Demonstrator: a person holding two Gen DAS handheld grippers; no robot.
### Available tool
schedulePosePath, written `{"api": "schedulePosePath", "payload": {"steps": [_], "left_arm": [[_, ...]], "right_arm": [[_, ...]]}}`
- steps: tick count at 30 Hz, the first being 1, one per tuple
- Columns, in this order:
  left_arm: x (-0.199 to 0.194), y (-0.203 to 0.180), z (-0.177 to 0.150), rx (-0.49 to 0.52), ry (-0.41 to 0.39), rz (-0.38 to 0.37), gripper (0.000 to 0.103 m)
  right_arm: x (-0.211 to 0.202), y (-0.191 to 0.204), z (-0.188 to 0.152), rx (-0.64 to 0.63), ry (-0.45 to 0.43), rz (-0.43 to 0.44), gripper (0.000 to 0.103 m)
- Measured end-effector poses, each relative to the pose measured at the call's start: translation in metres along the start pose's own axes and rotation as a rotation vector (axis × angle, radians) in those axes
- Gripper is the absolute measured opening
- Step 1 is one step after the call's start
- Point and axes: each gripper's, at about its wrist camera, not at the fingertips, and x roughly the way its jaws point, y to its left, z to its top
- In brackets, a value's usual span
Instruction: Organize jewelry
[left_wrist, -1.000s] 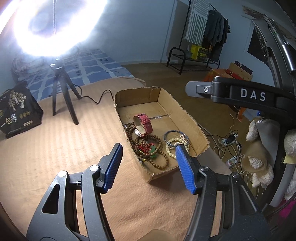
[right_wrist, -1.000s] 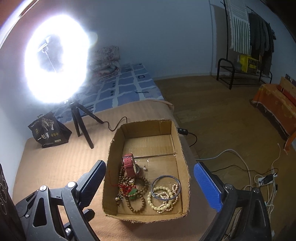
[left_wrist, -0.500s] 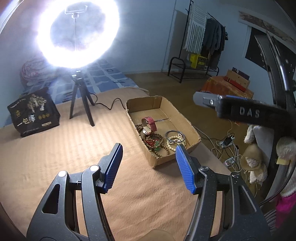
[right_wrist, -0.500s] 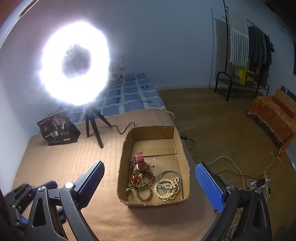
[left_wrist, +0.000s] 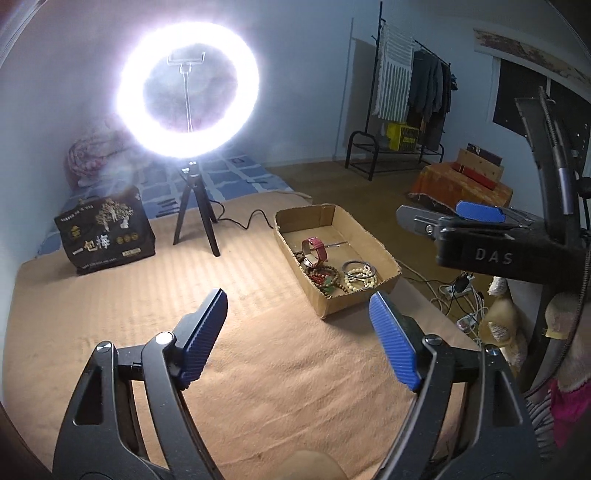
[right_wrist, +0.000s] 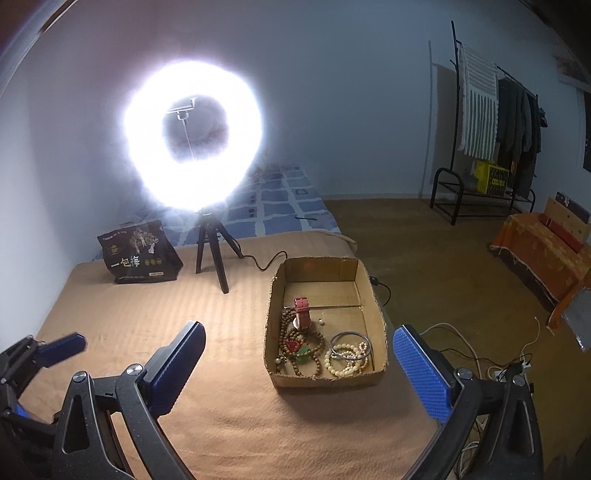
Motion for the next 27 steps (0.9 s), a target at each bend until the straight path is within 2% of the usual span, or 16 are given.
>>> {"api": "schedulePosePath", "payload": {"steps": [2,5,14,17,27], "left_arm": [[-0.006,-0.002,-0.003,0.010,-0.014,0.009,0.083],[-0.010,-0.004,-0.008,0.013,-0.021,0.004,0.089],[-0.012,-0.006,-0.016,0.029,-0.001,0.039,0.092],[-0.013,-0.005,-0.020,0.037,-0.015,0.059,0.100],[-0.013,0.002,-0.022,0.029,-0.015,0.082,0.101]], "right_arm": [[-0.003,0.003,-0.003,-0.004,-0.007,-0.005,0.103],[-0.007,0.005,-0.006,0.007,-0.014,-0.008,0.103],[-0.016,0.005,-0.013,0.028,-0.039,-0.011,0.103],[-0.016,0.007,-0.014,0.021,-0.041,-0.023,0.103],[-0.011,0.009,-0.016,0.011,-0.028,-0.029,0.103]]}}
